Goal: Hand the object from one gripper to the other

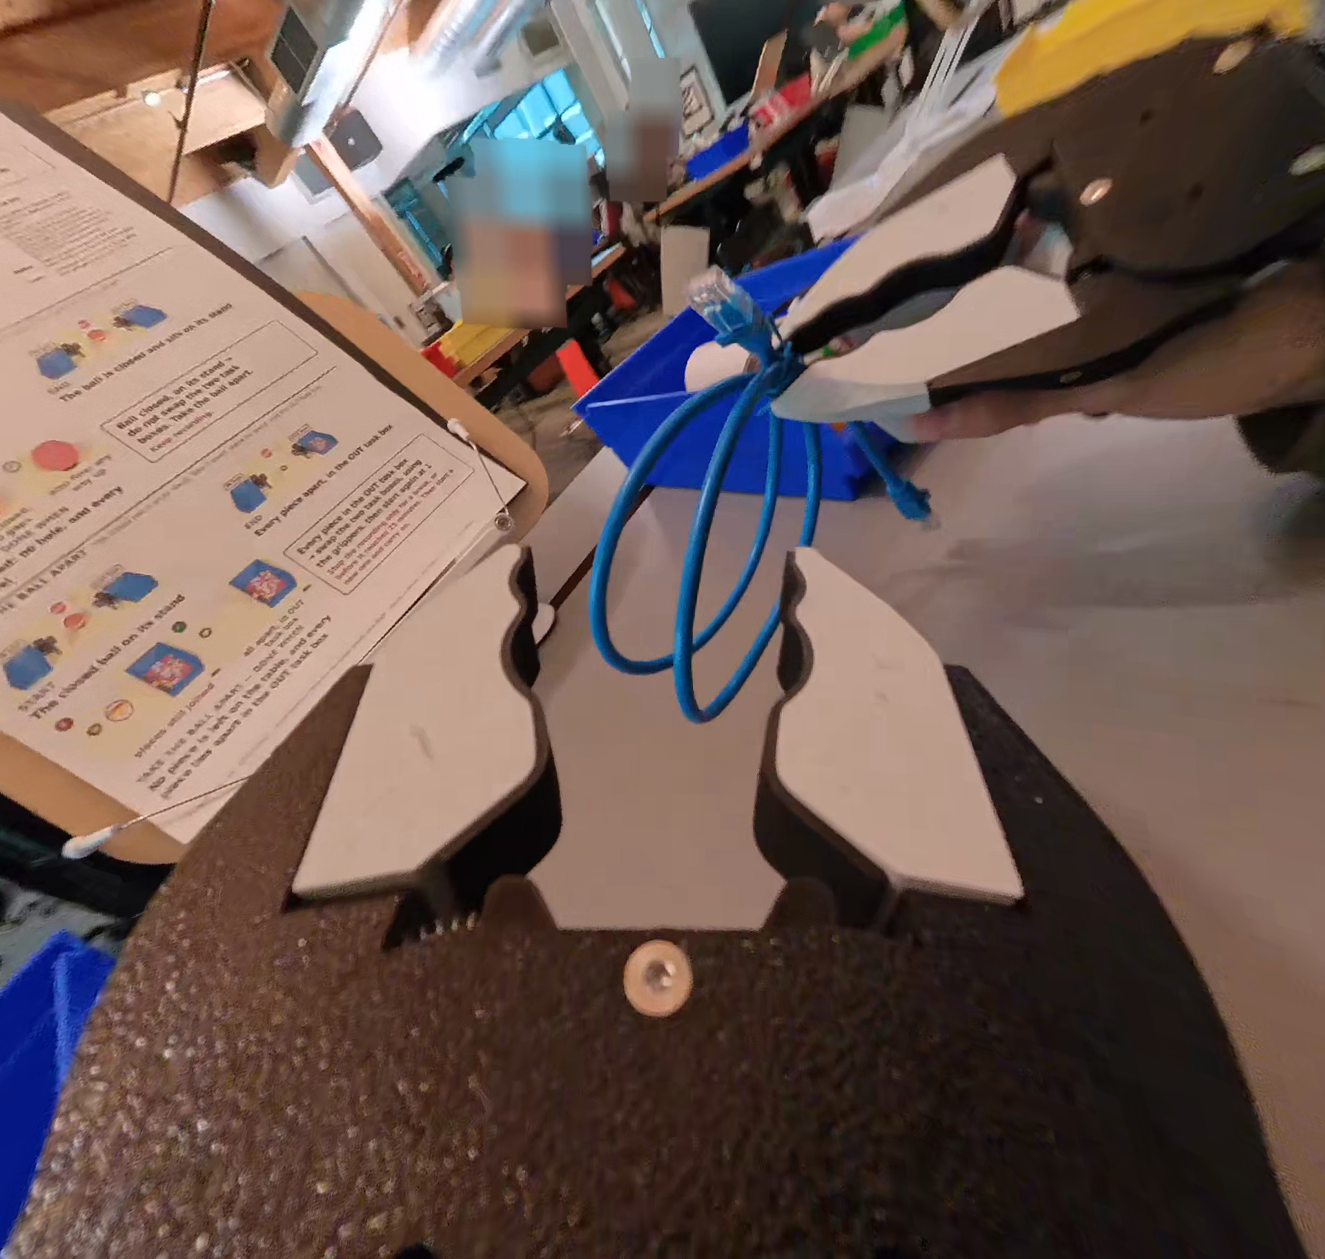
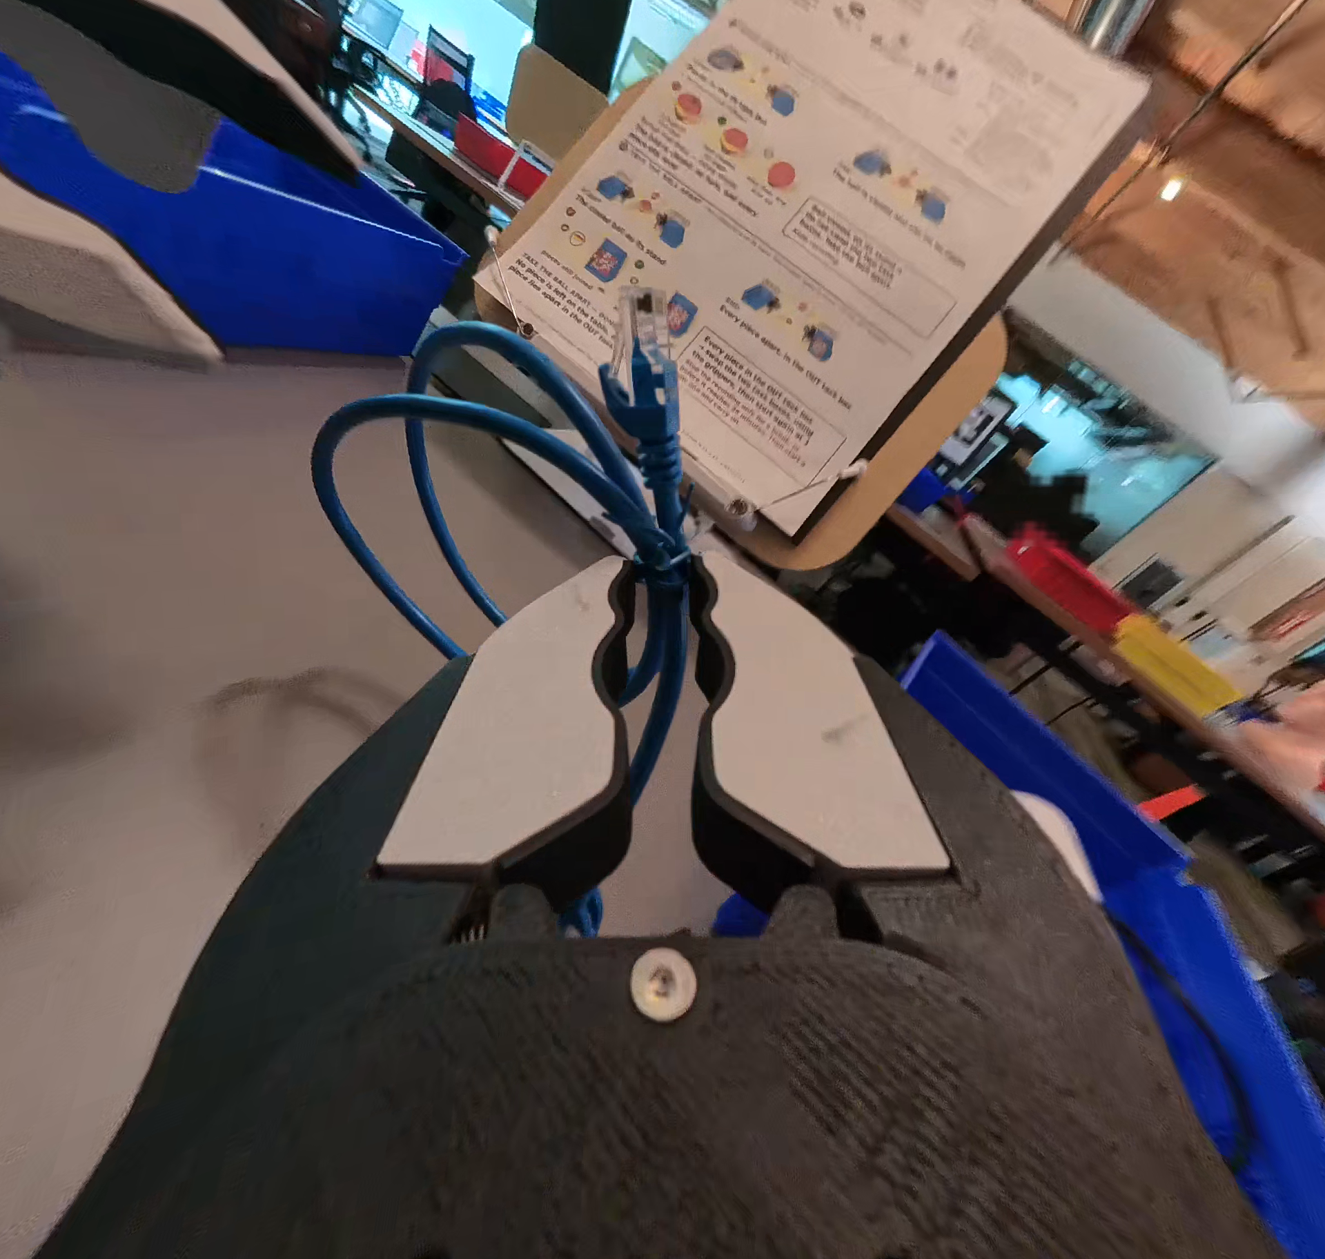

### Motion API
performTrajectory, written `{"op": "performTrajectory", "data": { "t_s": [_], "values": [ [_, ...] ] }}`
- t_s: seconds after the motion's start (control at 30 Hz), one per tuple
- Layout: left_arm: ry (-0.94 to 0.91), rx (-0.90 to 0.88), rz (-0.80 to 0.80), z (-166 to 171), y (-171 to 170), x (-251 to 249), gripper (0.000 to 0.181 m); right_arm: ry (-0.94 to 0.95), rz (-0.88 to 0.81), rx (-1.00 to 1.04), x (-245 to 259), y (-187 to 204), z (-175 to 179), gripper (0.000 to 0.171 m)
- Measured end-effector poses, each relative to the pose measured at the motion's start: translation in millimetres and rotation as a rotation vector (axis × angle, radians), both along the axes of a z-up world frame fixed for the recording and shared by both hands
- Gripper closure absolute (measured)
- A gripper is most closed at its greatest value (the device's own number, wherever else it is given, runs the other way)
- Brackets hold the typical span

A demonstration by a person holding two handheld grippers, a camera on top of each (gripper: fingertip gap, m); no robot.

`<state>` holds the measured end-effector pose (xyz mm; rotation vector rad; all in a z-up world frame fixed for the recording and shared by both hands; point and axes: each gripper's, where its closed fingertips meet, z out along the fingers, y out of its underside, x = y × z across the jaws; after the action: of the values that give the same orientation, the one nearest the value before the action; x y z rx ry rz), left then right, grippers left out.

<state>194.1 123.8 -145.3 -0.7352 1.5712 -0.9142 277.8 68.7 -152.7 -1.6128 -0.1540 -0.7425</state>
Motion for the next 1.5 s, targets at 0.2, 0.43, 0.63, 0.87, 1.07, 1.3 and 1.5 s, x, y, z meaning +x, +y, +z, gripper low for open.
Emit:
{"op": "performTrajectory", "data": {
  "t_s": [0.2,0.43,0.63,0.87,1.07,1.3,1.5],
  "values": [
    [0.057,0.114,0.045,-16,-9,8,0.126,-0.234,0.035,-0.028,-26,7,7,0.157],
    [0.035,0.080,0.024,-14,-7,6,0.153,-0.305,0.085,0.005,-42,9,12,0.157],
    [0.076,0.069,-0.015,-23,-10,7,0.176,-0.292,0.085,0.013,-39,8,12,0.157],
    [0.004,-0.320,0.058,-10,26,5,0.176,-0.006,0.165,0.276,-29,-8,38,0.126],
    [-0.231,-0.830,-0.184,31,37,-15,0.176,0.701,0.376,0.328,-20,8,14,0.098],
    [-0.295,-1.084,-0.475,46,18,-26,0.176,1.109,0.707,0.232,-76,28,-4,0.122],
    [-0.229,-1.023,-0.516,40,-2,-21,0.176,1.068,0.748,0.283,-77,22,3,0.160]
  ]
}}
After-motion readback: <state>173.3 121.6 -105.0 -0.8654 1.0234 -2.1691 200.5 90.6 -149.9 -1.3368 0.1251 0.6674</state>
